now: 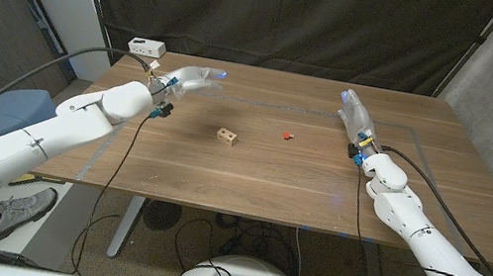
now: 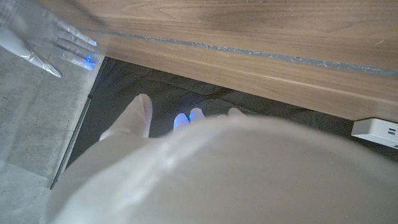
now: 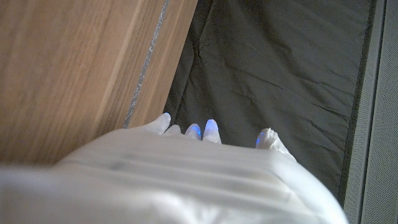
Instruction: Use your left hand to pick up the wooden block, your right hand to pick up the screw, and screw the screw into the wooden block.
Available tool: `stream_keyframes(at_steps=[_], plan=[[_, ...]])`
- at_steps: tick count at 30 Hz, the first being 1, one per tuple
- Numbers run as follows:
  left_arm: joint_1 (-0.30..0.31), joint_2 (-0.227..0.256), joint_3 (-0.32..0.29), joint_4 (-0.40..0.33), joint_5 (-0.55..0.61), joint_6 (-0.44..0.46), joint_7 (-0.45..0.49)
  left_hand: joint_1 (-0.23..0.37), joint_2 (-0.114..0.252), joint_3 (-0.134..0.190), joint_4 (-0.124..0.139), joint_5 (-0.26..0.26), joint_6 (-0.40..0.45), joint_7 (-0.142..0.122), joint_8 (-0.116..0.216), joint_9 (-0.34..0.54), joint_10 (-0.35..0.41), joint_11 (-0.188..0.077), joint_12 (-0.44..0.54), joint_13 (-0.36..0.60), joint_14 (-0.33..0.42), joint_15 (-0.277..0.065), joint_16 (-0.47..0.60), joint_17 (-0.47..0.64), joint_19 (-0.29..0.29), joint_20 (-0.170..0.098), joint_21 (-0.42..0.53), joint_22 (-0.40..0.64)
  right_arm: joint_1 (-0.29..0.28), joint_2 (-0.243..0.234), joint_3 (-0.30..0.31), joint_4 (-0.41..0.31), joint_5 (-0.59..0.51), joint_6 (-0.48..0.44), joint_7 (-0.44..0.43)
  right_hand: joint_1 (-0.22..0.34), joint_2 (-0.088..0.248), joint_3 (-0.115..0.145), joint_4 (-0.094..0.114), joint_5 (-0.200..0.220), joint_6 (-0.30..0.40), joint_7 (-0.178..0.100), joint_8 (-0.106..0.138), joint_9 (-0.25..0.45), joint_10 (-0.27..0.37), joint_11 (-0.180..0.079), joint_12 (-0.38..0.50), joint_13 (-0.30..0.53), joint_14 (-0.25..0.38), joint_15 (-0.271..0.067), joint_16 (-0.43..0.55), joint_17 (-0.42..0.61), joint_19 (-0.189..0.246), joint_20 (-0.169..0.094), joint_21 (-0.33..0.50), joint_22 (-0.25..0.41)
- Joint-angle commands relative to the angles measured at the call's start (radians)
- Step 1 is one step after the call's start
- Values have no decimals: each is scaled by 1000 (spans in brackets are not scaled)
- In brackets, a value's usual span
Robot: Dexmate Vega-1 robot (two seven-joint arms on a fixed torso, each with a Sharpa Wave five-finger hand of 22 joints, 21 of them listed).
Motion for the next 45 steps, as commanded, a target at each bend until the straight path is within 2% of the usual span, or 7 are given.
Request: stream_keyframes(at_steps=[1, 12, 25, 29, 33, 41, 45], plan=[[-71, 25, 60, -44, 171, 29, -61, 61, -45, -9, -3, -19, 38, -17, 12, 7, 40, -11, 13, 4, 26, -6, 10, 4, 19, 8, 2, 1, -7, -5, 8, -2, 4, -5, -9, 4, -9, 2, -10, 6, -4, 3, 6, 3, -3, -1, 5, 2, -8, -15, 5, 2, 3, 6, 9, 5], [-116, 49, 93, -73, 292, 17, -164, 114, -84, -17, -1, -23, 45, -28, 8, 8, 50, -21, 9, 7, 17, -19, 2, 5, 16, 11, -4, 2, -15, -3, 11, 2, 6, -8, -23, 3, -9, 3, -12, 7, -5, 4, 7, 3, -5, 0, 5, 2, -9, -7, 6, 2, 3, 20, 8, 5], [-48, 100, 67, -187, 419, 71, -174, 194, -111, -21, 4, -20, 59, -43, 6, 10, 63, -33, 7, 11, 15, -29, 4, 6, -21, 23, -13, 4, -8, 8, 6, 19, 0, 1, -25, 3, -9, 4, -13, 7, -8, 3, 6, 4, -10, -1, 4, 3, -12, -3, 5, 3, 2, 21, 8, 5], [-42, 118, 65, -215, 452, 86, -210, 229, -113, -21, 6, -22, 47, -44, -4, 11, 55, -34, 0, 13, 4, -25, 0, 7, -49, 27, -16, 5, -13, 9, 6, 15, -2, 8, -29, 2, -9, 4, -14, 8, -10, 3, 6, 4, -11, -2, 3, 3, -12, -2, 5, 3, 1, 22, 8, 5], [-42, 127, 71, -234, 487, 93, -249, 273, -121, -34, 15, -24, 3, -30, -23, 12, 10, -22, -17, 16, -36, -7, -5, 8, -105, 39, -18, 6, -21, 10, 7, 9, -3, 13, -34, 1, -12, 2, -14, 7, -11, 3, 6, 4, -12, 0, 3, 3, -12, -2, 5, 4, 1, 24, 8, 5], [-39, 129, 96, -271, 621, 111, -292, 265, -121, -63, 35, -24, -55, -13, -41, 13, -56, -11, -29, 19, -96, 12, -8, 9, -187, 71, -20, 7, -34, 11, 10, -3, -3, 17, -46, -2, -17, -1, -15, 7, -14, 4, 5, 4, -14, 2, 3, 3, -14, 2, 6, 4, 0, 26, 8, 5], [-35, 123, 105, -285, 680, 113, -310, 265, -119, -68, 36, -23, -73, -8, -43, 14, -74, -4, -30, 20, -118, 23, -9, 9, -217, 71, -22, 7, -38, 14, 11, -5, -6, 26, -50, -4, -20, -2, -15, 7, -15, 4, 5, 4, -14, 2, 4, 3, -14, 3, 6, 4, 0, 27, 8, 5]])
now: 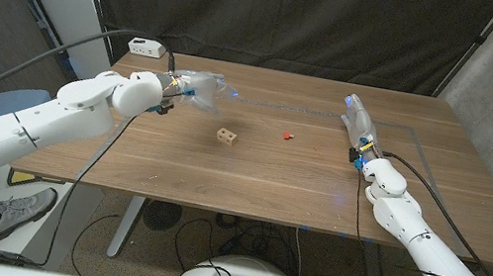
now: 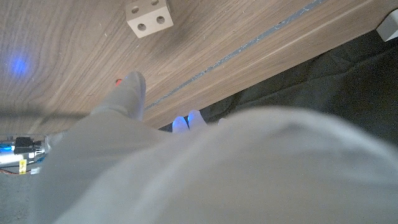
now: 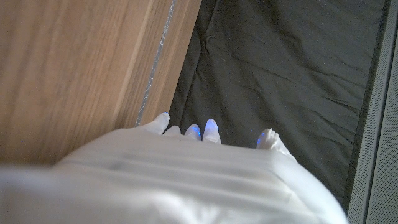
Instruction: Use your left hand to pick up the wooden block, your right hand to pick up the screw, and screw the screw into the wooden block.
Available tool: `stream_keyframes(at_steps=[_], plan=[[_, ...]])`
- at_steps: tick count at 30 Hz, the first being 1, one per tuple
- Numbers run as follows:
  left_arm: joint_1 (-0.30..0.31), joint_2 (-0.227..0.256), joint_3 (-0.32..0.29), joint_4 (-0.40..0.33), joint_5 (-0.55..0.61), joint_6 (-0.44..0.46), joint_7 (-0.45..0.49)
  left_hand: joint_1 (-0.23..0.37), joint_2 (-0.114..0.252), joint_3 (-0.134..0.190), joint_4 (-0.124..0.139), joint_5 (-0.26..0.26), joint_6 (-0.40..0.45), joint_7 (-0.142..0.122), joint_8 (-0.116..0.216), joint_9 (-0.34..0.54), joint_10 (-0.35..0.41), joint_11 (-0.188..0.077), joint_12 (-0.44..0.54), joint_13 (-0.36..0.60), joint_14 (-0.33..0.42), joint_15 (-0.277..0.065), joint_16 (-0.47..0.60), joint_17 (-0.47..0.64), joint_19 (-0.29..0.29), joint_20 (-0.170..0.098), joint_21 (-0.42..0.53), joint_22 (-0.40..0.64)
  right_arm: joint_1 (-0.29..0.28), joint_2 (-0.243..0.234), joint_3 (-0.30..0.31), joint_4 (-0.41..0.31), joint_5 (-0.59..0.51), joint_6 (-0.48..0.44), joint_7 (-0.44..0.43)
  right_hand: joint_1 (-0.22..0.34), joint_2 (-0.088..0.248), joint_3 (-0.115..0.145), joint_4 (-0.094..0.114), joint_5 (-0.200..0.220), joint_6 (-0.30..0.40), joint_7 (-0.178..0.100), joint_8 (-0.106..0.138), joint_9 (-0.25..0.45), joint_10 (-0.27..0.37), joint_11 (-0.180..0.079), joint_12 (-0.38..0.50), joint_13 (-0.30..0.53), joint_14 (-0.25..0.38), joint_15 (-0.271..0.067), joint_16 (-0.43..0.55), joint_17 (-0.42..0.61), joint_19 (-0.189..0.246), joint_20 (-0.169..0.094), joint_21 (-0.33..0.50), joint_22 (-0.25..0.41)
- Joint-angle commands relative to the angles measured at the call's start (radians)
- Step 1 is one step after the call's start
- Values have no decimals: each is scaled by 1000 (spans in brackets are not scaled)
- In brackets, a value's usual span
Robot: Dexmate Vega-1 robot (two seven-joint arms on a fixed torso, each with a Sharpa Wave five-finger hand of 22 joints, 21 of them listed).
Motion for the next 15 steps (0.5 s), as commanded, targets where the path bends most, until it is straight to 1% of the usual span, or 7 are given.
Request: stream_keyframes(at_steps=[1, 3, 5, 6, 11, 15], plan=[[12, 3, 27, -55, 176, 18, -63, 4, 2, -6, 1, 0, -24, 0, -2, 4, -28, 5, -5, 6, -27, 10, -4, 4, -38, -1, -6, 5, -16, 6, 4, -12, -4, 16, -16, 1, -15, -1, -5, 7, -9, -3, 5, 1, -7, -5, 4, 3, -3, 4, 6, 2, 0, 6, 4, 5], [14, -1, 23, -55, 183, 14, -71, 6, 3, -7, 0, 0, -31, -2, -3, 4, -35, 2, -5, 6, -32, 13, -3, 5, -50, 1, -7, 5, -17, 6, 4, -13, -4, 17, -17, 0, -16, -2, -5, 7, -10, -4, 5, 1, -7, -5, 4, 3, -3, 4, 6, 2, 0, 6, 4, 5], [10, -6, 34, -64, 227, 19, -91, 9, 4, -7, -1, 0, -33, -5, -2, 4, -38, -3, -5, 6, -33, 13, -2, 5, -56, 1, -7, 5, -18, 7, 5, -15, -2, 16, -17, 0, -17, -2, -5, 7, -10, -5, 5, 1, -7, -4, 4, 3, -3, 4, 6, 2, 0, 7, 4, 5], [11, -8, 36, -66, 245, 21, -96, 10, 5, -7, -1, 0, -35, -6, -2, 4, -38, -1, -4, 7, -33, 12, -1, 5, -57, 1, -6, 5, -19, 6, 5, -16, -2, 15, -17, -1, -18, -3, -5, 7, -11, -5, 5, 1, -8, -4, 4, 3, -3, 4, 6, 2, 0, 8, 4, 5], [19, -25, 44, -78, 322, 36, -116, 16, 7, -7, -3, 0, -39, -9, 0, 5, -41, -7, -2, 7, -35, 12, 1, 5, -67, 9, -5, 5, -22, 6, 7, -18, -2, 18, -20, -4, -21, -5, -5, 7, -12, -5, 5, 2, -8, -4, 4, 3, -4, 5, 6, 2, 0, 9, 4, 5], [24, -42, 50, -79, 381, 45, -127, 21, 7, -8, -5, 0, -39, -10, 3, 5, -36, -11, 3, 8, -30, 3, 4, 5, -70, 10, -2, 4, -26, 6, 8, -21, -1, 19, -22, -5, -22, -5, -5, 7, -14, -5, 5, 2, -8, -4, 5, 3, -4, 4, 7, 3, 0, 9, 4, 5]])
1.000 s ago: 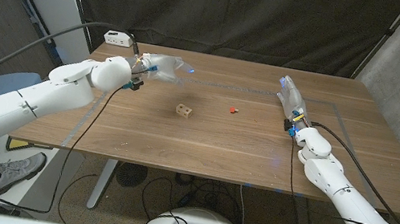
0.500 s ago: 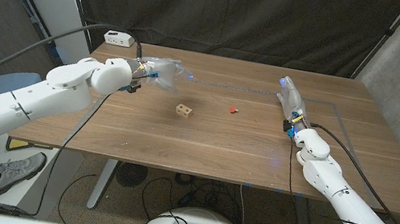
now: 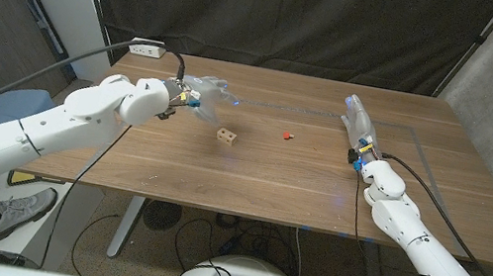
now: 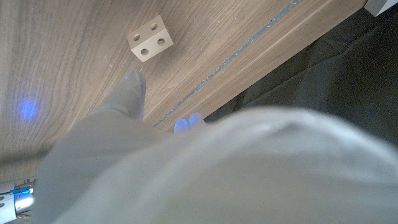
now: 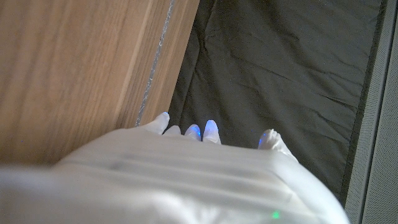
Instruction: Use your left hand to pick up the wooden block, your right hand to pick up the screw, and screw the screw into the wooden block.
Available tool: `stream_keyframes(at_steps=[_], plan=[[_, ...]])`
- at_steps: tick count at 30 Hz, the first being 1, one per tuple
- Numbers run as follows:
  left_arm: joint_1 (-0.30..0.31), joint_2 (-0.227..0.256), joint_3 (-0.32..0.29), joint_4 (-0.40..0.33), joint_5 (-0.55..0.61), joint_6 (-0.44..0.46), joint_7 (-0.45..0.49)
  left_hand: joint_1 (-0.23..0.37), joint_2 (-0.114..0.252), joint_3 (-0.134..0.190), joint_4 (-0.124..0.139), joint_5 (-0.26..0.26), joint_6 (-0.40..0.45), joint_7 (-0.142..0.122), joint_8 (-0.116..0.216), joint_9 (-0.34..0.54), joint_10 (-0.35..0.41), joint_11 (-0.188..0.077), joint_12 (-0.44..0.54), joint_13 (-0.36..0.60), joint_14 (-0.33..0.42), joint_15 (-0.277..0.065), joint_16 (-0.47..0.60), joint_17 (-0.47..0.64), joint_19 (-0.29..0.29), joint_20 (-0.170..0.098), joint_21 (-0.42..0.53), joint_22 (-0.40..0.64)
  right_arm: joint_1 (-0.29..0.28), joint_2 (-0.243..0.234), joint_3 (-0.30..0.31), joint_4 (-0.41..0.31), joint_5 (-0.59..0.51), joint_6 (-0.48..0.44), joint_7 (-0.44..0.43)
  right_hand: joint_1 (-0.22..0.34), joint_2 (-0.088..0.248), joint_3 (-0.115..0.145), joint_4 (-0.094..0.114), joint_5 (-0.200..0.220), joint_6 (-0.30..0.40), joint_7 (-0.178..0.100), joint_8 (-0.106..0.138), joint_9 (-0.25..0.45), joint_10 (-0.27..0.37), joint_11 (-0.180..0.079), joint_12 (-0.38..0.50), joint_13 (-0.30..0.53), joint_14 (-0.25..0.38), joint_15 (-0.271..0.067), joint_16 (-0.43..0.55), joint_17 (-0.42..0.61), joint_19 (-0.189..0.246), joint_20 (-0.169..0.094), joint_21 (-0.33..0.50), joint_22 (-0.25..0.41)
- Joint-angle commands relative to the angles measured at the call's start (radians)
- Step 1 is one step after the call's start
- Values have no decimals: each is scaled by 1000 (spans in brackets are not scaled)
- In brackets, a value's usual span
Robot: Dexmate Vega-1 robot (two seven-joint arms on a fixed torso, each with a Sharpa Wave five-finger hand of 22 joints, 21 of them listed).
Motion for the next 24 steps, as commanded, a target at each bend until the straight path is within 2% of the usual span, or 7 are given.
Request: stream_keyframes(at_steps=[1, 7, 12, 18, 24], plan=[[12, -38, 24, -25, 188, 28, -50, 19, 2, -5, -2, 0, -4, -1, 5, 5, 9, -7, 8, 5, -3, -16, 5, 5, -53, 9, -2, 4, -12, 1, 5, -8, 2, 6, -9, 0, -6, -3, -3, 7, -8, 1, 5, 2, -8, -3, 5, 3, -5, 5, 7, 3, 0, 9, 4, 5], [20, -70, 30, -27, 260, 52, -77, 27, 2, -7, -3, 1, 3, -6, 11, 5, 24, -7, 19, 9, 10, -22, 11, 4, -66, 29, 0, 4, -26, -3, 7, -26, -3, -5, -30, -2, -7, -4, -4, 8, -10, -3, 6, 2, -7, -4, 6, 3, -10, 12, 5, 3, -22, 19, -4, 6], [17, -108, 39, -23, 308, 91, -126, 27, 4, -11, 1, -1, 15, -27, 16, 5, 45, -7, 30, 14, 24, -21, 15, 4, -67, 44, 4, 4, -34, -4, 9, -32, -1, -7, -36, -2, -7, -4, -5, 9, -10, -7, 7, 2, -7, -6, 6, 3, -14, 14, 4, 3, -29, 19, -5, 6], [17, -125, 43, -11, 326, 78, -125, 27, 3, -16, 2, -1, 33, -17, 21, 5, 66, -19, 41, 19, 47, -29, 21, 4, -54, 52, 12, 4, -33, -4, 9, -30, 0, 3, -26, -3, -8, -4, -6, 10, -12, -9, 7, 2, -9, -4, 5, 3, -19, 11, 3, 2, -36, 15, -5, 6], [18, -135, 46, 9, 323, 47, -105, 30, 2, -19, 2, -1, 44, -1, 25, 5, 71, -20, 43, 21, 59, -32, 23, 4, -49, 51, 14, 4, -33, -4, 9, -31, -4, 8, -26, -4, -9, -5, -7, 10, -15, -8, 6, 2, -13, -9, 4, 3, -22, 6, 3, 3, -39, 7, -5, 6]])
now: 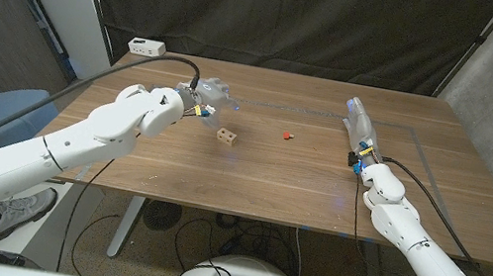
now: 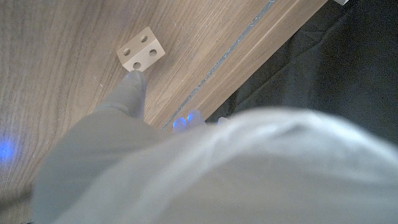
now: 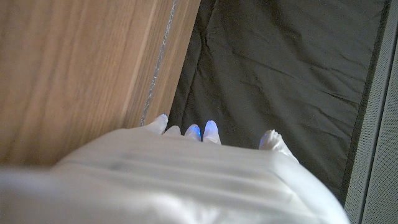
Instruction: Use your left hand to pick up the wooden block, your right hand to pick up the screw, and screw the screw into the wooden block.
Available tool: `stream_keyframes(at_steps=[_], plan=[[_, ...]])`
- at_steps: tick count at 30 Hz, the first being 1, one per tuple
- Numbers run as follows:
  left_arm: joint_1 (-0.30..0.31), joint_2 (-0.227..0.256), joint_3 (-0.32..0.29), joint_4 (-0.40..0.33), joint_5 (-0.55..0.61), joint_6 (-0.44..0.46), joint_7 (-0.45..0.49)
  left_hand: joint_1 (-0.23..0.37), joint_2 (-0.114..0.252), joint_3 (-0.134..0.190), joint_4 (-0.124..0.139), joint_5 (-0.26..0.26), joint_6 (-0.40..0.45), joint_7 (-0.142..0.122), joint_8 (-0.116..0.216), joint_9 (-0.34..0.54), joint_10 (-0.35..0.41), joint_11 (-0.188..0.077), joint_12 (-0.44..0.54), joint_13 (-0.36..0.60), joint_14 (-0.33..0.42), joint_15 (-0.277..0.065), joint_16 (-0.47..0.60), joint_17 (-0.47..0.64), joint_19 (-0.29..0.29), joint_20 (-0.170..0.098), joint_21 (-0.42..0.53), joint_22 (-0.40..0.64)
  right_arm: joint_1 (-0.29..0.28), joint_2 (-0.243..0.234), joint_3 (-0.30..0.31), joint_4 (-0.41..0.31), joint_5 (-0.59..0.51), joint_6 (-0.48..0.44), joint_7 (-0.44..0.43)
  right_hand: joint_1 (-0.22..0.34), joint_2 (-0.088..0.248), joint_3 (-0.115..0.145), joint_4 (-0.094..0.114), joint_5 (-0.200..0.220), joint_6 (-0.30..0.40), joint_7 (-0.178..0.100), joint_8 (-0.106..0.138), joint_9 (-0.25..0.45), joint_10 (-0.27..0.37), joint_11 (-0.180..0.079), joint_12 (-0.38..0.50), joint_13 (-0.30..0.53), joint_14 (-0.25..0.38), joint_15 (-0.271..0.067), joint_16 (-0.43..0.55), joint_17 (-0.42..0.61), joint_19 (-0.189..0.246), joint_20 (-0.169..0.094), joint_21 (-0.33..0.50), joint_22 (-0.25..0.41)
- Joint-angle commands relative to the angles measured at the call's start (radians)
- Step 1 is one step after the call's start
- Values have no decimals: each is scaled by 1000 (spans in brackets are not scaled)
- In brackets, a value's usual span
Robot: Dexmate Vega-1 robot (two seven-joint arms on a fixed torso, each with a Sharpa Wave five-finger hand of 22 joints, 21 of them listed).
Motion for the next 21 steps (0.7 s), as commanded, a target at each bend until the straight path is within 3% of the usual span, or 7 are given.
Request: stream_keyframes(at_steps=[1, 12, 21], plan=[[2, -37, 10, 28, 46, -24, 1, 13, 0, -6, -3, -1, 7, 8, 5, 5, 9, -2, 8, 3, 10, -5, 8, 5, -50, 8, 10, 4, -4, -1, 2, -3, -2, 11, 1, -1, -6, -2, -4, 10, -10, -2, 6, 2, -8, -3, 4, 3, -10, -7, 3, 3, -6, -7, 0, 6], [5, -47, 14, 53, 31, -40, -4, 10, -4, -12, -2, -1, 20, 14, 7, 5, 24, -1, 14, 6, 17, -7, 7, 5, -48, 12, 10, 4, -1, -10, -2, -6, -3, 7, 19, -1, -7, -2, -7, 11, -14, 3, 6, 2, -12, -3, 4, 3, -11, -16, 4, 2, 7, -18, 8, 6], [3, -56, 26, 80, 31, -52, 12, 8, -2, -17, 1, 0, 41, 20, 12, 5, 45, -1, 22, 9, 30, -10, 9, 4, -42, 10, 11, 4, 1, -10, -3, -5, -7, 3, 14, 1, -8, -1, -13, 13, -23, 55, 5, 1, -8, 5, 6, 2, -3, -32, 7, 0, 28, -55, 15, 5]])
